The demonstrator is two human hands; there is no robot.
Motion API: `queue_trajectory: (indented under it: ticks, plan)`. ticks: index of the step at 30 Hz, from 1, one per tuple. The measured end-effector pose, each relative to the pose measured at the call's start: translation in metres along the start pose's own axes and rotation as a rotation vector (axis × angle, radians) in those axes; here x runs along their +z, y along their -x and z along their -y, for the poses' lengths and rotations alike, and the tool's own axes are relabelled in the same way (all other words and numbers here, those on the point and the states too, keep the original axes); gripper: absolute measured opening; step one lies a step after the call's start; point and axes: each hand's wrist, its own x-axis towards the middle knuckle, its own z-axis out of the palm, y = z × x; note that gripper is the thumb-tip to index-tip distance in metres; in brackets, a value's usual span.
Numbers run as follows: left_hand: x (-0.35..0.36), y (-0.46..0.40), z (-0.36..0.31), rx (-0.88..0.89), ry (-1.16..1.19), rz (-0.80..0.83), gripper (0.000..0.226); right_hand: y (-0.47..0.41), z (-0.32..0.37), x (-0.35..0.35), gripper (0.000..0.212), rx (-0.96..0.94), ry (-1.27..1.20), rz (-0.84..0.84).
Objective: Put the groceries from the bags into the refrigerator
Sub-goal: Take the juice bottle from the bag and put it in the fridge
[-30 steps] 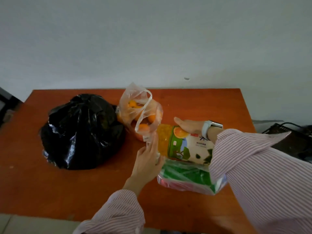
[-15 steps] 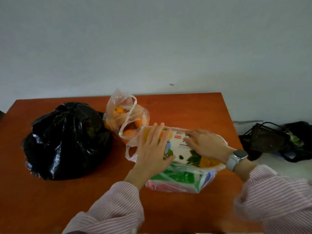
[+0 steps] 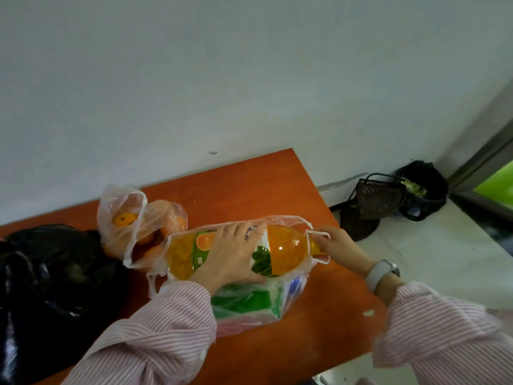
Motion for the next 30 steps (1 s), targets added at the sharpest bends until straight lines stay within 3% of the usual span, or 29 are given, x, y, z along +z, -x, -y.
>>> queue_trajectory:
  ticks: [4, 8, 12, 15, 18, 21, 24, 26, 28, 30]
  plan:
    - [-0.005, 0.009, 0.0, 0.007, 0.04, -0.043, 0.113, 0.007, 0.01, 0.001, 0.023, -0.045, -0.018, -0.085]
    - [-0.021, 0.022, 0.014, -0.049, 0.222, -0.198, 0.108, 0.007, 0.051, -0.013, 0.03, -0.204, 0.001, -0.151]
    - [-0.043, 0.029, 0.031, -0.148, 0.455, -0.318, 0.109, 0.004, 0.111, -0.023, 0.012, -0.408, -0.094, -0.077]
    - [-0.058, 0.035, 0.038, -0.257, 0.673, -0.42, 0.106, -0.001, 0.154, -0.017, 0.036, -0.494, -0.268, -0.015]
    - [-0.074, 0.038, 0.042, -0.353, 1.015, -0.551, 0.084, 0.0, 0.187, -0.011, 0.058, -0.533, -0.521, -0.021]
    - [-0.093, 0.038, 0.05, -0.407, 1.329, -0.645, 0.061, 0.008, 0.192, -0.002, 0.072, -0.532, -0.424, 0.021]
    - [-0.115, 0.037, 0.056, -0.371, 1.551, -0.694, 0.056, 0.015, 0.182, 0.017, 0.072, -0.49, -0.334, 0.174]
    - [-0.127, 0.033, 0.054, -0.309, 1.646, -0.706, 0.059, 0.021, 0.177, 0.027, 0.088, -0.472, -0.429, 0.267]
    - [-0.135, 0.03, 0.049, -0.265, 1.692, -0.719, 0.056, 0.025, 0.179, 0.029, 0.098, -0.467, -0.513, 0.257]
    - [-0.143, 0.025, 0.037, -0.194, 1.685, -0.716, 0.044, 0.036, 0.183, 0.021, 0.087, -0.499, -0.515, 0.148]
